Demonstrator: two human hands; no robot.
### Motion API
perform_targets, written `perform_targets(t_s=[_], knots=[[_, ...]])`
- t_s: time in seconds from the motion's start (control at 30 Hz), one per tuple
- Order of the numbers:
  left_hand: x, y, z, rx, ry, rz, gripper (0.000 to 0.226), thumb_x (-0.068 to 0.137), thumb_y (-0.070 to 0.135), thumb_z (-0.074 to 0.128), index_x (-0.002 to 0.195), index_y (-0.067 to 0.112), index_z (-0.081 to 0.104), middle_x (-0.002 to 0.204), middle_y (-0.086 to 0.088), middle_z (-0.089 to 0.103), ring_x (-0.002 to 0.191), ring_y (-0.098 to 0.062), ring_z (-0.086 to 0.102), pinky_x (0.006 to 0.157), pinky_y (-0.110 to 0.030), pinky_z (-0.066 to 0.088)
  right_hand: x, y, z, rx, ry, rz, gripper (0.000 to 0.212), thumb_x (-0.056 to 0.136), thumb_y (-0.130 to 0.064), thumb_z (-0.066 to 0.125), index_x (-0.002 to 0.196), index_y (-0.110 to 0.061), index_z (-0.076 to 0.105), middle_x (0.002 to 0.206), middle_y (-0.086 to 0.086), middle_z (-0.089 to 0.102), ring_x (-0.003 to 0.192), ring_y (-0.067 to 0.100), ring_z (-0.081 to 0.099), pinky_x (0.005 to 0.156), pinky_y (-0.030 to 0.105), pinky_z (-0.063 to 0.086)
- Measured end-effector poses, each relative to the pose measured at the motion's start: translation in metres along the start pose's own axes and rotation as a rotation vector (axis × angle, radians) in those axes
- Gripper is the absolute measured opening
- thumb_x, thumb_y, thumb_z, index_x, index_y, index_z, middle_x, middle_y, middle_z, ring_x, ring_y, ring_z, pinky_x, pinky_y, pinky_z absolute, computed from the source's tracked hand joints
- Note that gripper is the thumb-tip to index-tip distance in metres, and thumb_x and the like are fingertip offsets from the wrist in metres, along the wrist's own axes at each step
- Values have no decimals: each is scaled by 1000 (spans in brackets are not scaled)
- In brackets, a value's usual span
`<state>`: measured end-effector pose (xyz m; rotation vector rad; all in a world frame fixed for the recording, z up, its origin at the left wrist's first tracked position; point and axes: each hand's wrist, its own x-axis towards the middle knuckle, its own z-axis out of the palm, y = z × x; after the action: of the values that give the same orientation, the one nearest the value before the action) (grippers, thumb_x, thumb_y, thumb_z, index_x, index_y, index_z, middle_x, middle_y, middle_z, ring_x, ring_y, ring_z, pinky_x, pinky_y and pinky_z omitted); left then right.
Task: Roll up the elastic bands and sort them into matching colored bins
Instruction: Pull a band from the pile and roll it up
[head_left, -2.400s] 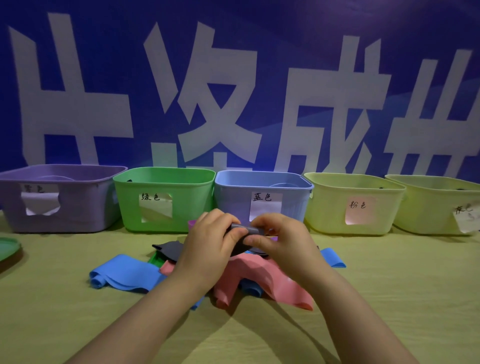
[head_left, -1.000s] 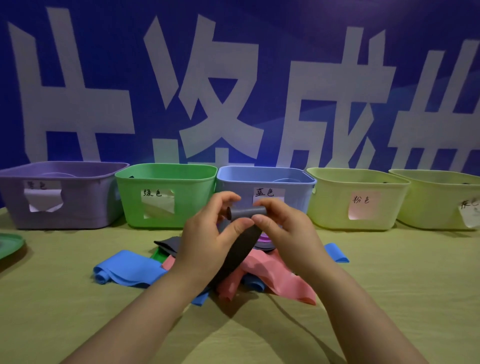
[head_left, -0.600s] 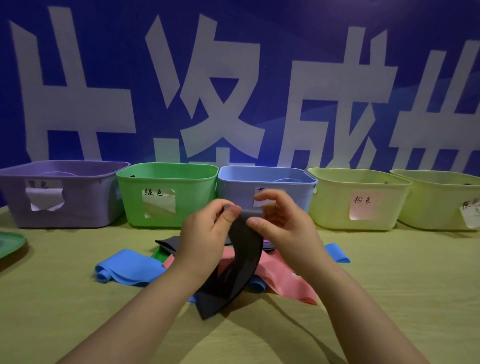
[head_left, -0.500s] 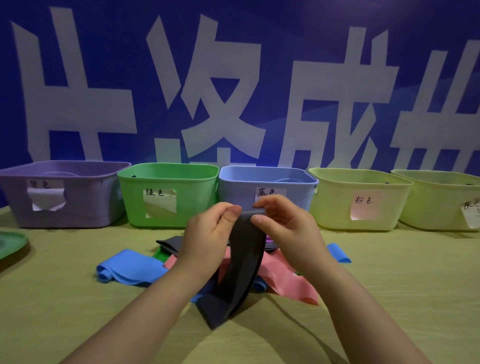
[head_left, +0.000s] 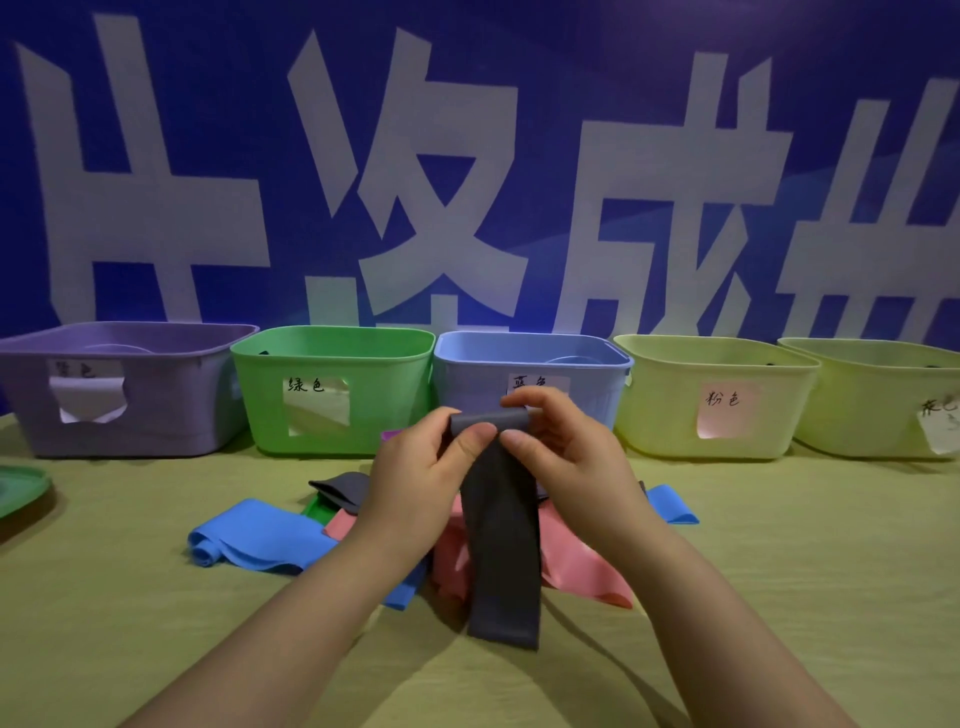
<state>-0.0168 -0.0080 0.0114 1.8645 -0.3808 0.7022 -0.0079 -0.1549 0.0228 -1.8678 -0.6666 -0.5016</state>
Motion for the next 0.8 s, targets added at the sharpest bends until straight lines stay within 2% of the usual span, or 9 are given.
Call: perform_targets(t_s=[0.1, 0.2, 0.27, 0.37, 0.43, 0.53, 0.67, 0.73, 0.8], knots=[[-2, 3, 2, -1, -34, 9, 18, 81, 39, 66, 93, 31, 54, 83, 6, 64, 79, -11, 61, 76, -35, 51, 2, 1, 0, 34, 17, 39, 25, 86, -18, 61, 91, -42, 55, 90, -7, 66, 88, 11, 63, 84, 38, 53], [-3, 5, 1, 37, -43, 95, 32, 82, 19, 67, 94, 42, 49, 90, 15, 60, 83, 5, 57, 73, -13, 45, 2, 2, 0, -4, -5, 32, 19, 87, -23, 60, 91, -40, 56, 91, -6, 67, 89, 9, 63, 83, 35, 53], [-3, 4, -1, 81, -29, 137, 29, 82, 16, 67, 91, 39, 51, 88, 18, 61, 82, 9, 55, 70, -8, 40, 1, 2, 0, -37, -17, 28, 11, 89, -26, 58, 87, -37, 56, 85, -8, 65, 83, 7, 61, 78, 31, 52], [-2, 4, -1, 87, -30, 147, 16, 83, 24, 66, 92, 32, 56, 85, 15, 62, 82, 6, 55, 68, -10, 40, 0, 0, -1, -93, -33, 32, 13, 92, -36, 50, 80, -33, 53, 76, -10, 59, 76, 8, 56, 70, 30, 47], [-2, 3, -1, 82, -38, 144, 16, 82, 25, 67, 94, 31, 57, 87, 14, 63, 83, 3, 56, 70, -14, 42, -1, -2, -1, -138, -45, 34, 18, 94, -37, 44, 78, -32, 50, 74, -11, 56, 73, 5, 53, 64, 25, 42], [-3, 2, -1, 113, -41, 147, 23, 80, 21, 69, 96, 31, 55, 89, 12, 63, 82, 0, 56, 69, -10, 41, 0, -3, -1, -158, -35, 45, 24, 96, -35, 39, 74, -31, 47, 70, -10, 52, 69, 7, 49, 62, 27, 37], [-3, 5, -1, 137, -34, 164, 16, 80, 25, 68, 88, 30, 55, 82, 11, 61, 80, -2, 55, 63, -9, 39, 0, -3, -3, -121, -29, 51, 29, 92, -44, 38, 75, -26, 54, 69, -9, 54, 68, 7, 49, 61, 26, 38], [-2, 5, -2, 134, -46, 147, 11, 81, 28, 67, 85, 29, 56, 76, 9, 61, 76, -5, 55, 62, -17, 41, -1, -4, -3, -51, -17, 54, 29, 83, -52, 38, 78, -30, 57, 70, -13, 56, 69, 2, 51, 62, 19, 40], [1, 4, -3, 113, -43, 110, 10, 81, 29, 67, 83, 24, 58, 71, 5, 62, 71, -10, 56, 66, -29, 44, -1, -3, -2, 31, -24, 58, 13, 83, -48, 46, 89, -40, 55, 84, -17, 60, 83, 1, 56, 73, 20, 48]])
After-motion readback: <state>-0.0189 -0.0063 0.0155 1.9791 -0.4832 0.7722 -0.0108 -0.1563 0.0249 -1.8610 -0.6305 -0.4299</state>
